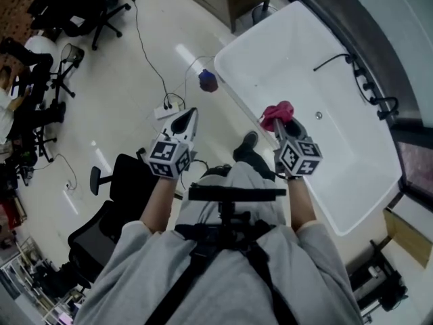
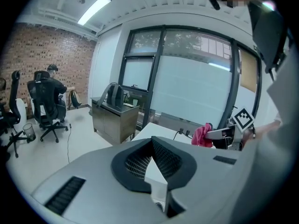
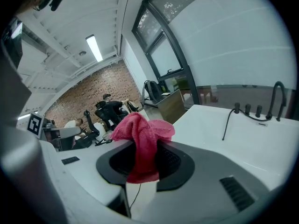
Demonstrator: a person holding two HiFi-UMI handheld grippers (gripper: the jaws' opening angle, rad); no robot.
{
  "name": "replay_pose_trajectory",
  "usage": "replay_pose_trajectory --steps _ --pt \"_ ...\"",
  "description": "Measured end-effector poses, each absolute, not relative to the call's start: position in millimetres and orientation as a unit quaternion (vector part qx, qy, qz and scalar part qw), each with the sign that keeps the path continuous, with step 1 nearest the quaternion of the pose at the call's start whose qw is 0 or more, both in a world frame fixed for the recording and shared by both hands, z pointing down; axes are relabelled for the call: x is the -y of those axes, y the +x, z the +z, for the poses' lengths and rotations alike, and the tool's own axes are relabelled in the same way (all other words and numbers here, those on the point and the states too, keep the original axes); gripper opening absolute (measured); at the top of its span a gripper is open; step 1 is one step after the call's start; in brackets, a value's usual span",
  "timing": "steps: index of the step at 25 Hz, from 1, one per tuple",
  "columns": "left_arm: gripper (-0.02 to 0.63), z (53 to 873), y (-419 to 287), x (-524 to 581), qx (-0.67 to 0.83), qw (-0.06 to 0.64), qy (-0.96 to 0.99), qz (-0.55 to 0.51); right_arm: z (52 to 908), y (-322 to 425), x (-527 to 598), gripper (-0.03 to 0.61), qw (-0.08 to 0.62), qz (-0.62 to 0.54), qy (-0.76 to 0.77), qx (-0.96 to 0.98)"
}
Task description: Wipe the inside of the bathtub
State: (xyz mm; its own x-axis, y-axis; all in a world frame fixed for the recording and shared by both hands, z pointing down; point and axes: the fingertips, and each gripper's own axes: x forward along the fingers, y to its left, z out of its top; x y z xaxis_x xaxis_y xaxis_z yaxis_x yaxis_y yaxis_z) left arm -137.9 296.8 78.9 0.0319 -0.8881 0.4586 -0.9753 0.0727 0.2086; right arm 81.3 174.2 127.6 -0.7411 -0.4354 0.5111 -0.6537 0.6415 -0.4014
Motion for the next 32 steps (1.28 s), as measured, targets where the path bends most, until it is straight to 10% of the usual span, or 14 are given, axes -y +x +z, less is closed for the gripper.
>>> replay_pose_trajectory --steps 32 --pt "0.006 223.5 -200.9 -99.1 0.582 0.279 0.732 0.216 354.5 -82.5 -28.1 0.11 0.295 0.346 0.251 0.855"
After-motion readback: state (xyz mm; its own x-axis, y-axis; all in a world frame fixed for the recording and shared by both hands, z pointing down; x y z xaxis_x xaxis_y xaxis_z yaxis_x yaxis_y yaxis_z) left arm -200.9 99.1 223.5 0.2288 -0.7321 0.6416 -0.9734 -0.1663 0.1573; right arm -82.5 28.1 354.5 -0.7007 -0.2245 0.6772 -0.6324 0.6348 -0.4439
